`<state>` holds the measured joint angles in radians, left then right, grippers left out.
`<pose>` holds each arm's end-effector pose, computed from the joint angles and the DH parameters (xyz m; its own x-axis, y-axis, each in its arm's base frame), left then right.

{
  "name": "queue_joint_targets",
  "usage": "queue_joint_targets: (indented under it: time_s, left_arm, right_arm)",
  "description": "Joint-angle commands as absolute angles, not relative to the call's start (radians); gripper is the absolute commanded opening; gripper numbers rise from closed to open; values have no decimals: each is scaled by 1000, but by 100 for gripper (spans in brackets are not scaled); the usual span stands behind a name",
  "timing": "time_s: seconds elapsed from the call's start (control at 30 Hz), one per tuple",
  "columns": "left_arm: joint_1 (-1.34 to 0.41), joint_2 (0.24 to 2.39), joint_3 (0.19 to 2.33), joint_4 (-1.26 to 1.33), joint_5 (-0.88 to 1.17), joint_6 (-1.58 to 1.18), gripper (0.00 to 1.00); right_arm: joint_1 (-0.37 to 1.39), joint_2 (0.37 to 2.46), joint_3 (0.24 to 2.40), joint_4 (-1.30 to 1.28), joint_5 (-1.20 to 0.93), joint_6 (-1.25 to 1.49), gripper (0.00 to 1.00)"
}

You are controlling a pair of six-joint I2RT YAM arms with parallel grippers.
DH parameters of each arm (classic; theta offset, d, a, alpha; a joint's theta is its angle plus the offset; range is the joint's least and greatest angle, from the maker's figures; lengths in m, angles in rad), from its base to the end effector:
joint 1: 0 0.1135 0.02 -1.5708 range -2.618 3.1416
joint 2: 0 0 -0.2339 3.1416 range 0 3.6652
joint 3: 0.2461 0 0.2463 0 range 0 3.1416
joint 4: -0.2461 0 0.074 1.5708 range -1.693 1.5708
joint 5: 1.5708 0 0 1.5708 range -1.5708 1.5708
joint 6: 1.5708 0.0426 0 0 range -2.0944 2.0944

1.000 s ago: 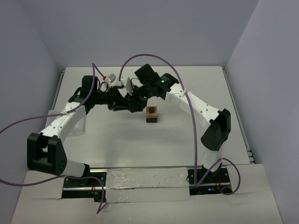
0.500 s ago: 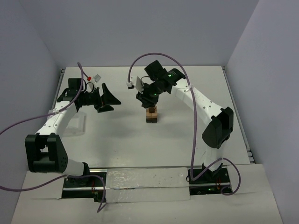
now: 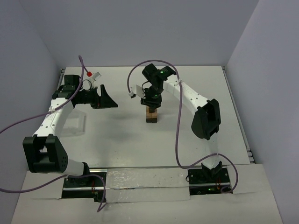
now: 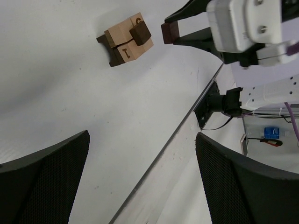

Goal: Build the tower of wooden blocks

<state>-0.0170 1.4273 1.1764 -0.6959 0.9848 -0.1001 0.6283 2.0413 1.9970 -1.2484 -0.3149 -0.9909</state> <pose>0.2892 -0.0404 0.2646 -0.8569 -0.0407 -0.5138 0.4126 0.5433 -0.7312 0.3149 0.2451 0.2612 0.0988 -0.9114 -0.3996 -0.9947 -0.0787 -0.0665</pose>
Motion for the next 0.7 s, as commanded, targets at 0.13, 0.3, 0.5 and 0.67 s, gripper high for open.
queue_joint_targets:
  time_s: [0.13,0.3,0.5,0.67]
  left_arm:
    - [-12,1434,1218,-739,1021,-37,99]
    - [-12,1440,1223,-744,1023,-34,99]
    - [-12,1439,1228,-745,1018,-36,99]
    - [-12,1445,1230,-748,1022,-35,99]
  right_arm:
    - [620,2091,2092,-1304,-293,-1067,0]
    - [620,2117,2105,-1308,-295,-1074,1]
    - [620,2141,2120,-1315,-295,-1080,2]
    - [621,2153,2126,-1318,-298,-1085,4]
